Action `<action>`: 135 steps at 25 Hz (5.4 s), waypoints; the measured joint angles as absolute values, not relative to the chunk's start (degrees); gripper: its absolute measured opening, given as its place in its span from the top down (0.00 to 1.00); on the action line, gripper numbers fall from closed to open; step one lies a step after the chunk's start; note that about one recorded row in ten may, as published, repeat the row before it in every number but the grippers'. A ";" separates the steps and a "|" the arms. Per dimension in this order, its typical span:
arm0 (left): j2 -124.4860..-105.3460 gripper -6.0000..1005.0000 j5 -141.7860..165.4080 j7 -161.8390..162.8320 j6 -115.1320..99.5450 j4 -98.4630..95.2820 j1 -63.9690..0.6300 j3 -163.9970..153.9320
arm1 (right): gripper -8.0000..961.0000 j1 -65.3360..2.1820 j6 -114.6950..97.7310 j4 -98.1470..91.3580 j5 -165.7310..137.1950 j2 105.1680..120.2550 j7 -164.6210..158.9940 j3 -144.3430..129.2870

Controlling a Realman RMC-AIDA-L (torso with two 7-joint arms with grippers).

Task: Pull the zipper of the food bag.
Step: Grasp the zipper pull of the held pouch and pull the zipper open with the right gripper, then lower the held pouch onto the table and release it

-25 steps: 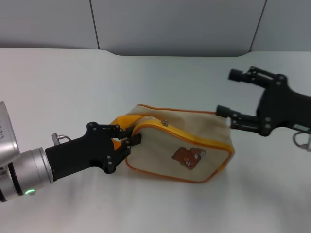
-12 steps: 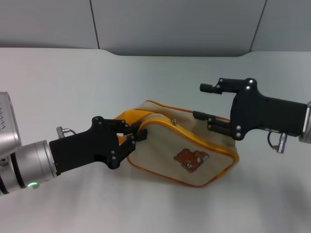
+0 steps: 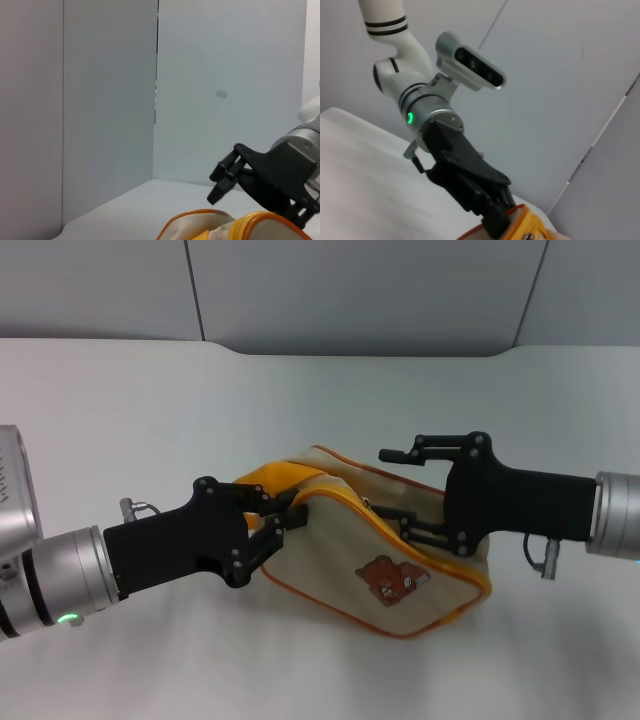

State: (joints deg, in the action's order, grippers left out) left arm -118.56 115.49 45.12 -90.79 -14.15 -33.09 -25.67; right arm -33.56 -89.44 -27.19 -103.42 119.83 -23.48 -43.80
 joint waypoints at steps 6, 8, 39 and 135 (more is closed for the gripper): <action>-118.56 0.88 115.50 45.17 -91.26 -14.15 -33.09 -25.67 | 0.48 -33.84 -89.30 -26.41 -103.32 119.88 -22.05 -46.81; -118.56 0.88 115.51 45.18 -91.26 -14.15 -33.13 -25.66 | 0.48 -33.91 -89.30 -26.51 -103.30 119.88 -21.98 -48.67; -118.63 0.89 115.02 46.15 -91.58 -14.05 -32.47 -25.66 | 0.76 -28.85 -93.85 -28.65 -97.46 119.61 -24.01 -49.79; -119.01 0.91 113.31 46.13 -86.41 -5.24 -23.03 -10.81 | 0.56 -22.17 -98.40 -18.17 -99.58 116.46 -42.08 -32.20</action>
